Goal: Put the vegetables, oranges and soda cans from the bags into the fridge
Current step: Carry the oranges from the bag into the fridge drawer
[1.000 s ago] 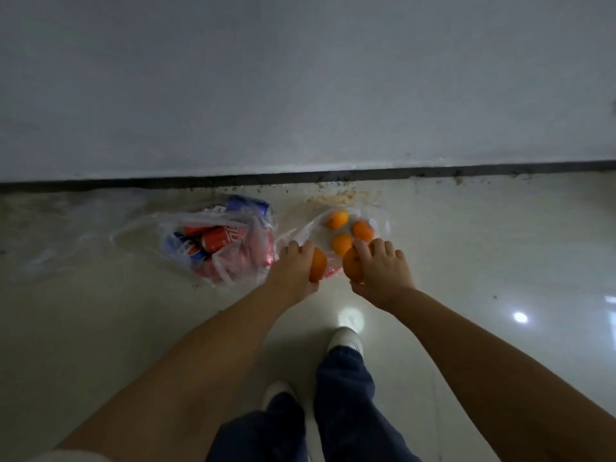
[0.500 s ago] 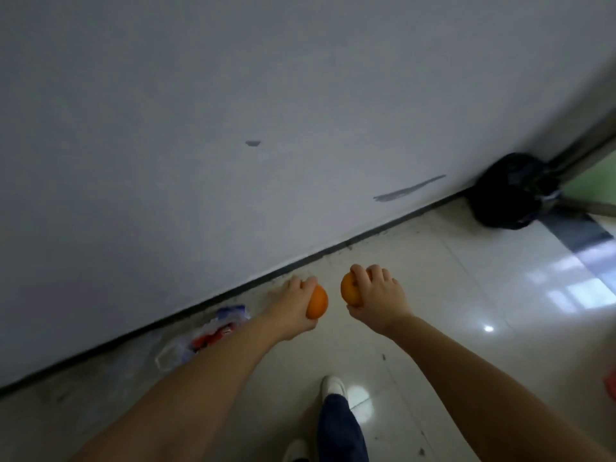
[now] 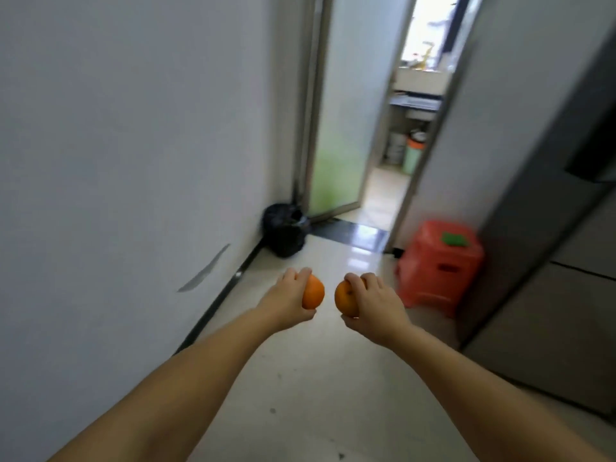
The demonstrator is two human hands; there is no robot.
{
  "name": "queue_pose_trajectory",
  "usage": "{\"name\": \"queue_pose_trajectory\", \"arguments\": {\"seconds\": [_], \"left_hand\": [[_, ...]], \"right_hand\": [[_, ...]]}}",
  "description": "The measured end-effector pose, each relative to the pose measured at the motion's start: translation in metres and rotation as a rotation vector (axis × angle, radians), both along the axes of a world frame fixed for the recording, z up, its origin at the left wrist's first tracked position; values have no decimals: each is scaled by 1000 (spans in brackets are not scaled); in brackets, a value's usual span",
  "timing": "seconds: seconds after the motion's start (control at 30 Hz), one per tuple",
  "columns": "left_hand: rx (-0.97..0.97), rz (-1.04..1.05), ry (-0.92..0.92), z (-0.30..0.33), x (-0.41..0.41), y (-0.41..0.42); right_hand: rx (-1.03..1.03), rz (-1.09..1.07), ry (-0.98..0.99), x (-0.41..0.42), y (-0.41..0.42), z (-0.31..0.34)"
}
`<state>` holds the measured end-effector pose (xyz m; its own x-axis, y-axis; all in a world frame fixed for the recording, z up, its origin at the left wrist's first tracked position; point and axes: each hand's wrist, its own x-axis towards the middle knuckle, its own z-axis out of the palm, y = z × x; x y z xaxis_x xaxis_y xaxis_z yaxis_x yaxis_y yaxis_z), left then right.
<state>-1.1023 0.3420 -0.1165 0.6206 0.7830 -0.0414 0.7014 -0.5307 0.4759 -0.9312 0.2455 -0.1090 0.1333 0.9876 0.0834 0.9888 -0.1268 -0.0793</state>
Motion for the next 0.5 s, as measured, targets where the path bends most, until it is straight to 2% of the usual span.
{"name": "queue_pose_trajectory", "arguments": {"seconds": [0.23, 0.33, 0.5], "left_hand": [[22, -362, -80, 19, 224, -148], [64, -505, -107, 27, 308, -219], [63, -615, -155, 47, 414, -319]], "right_hand": [[38, -379, -51, 185, -207, 32], [64, -476, -75, 251, -295, 41], [105, -593, -103, 341, -404, 60]]}}
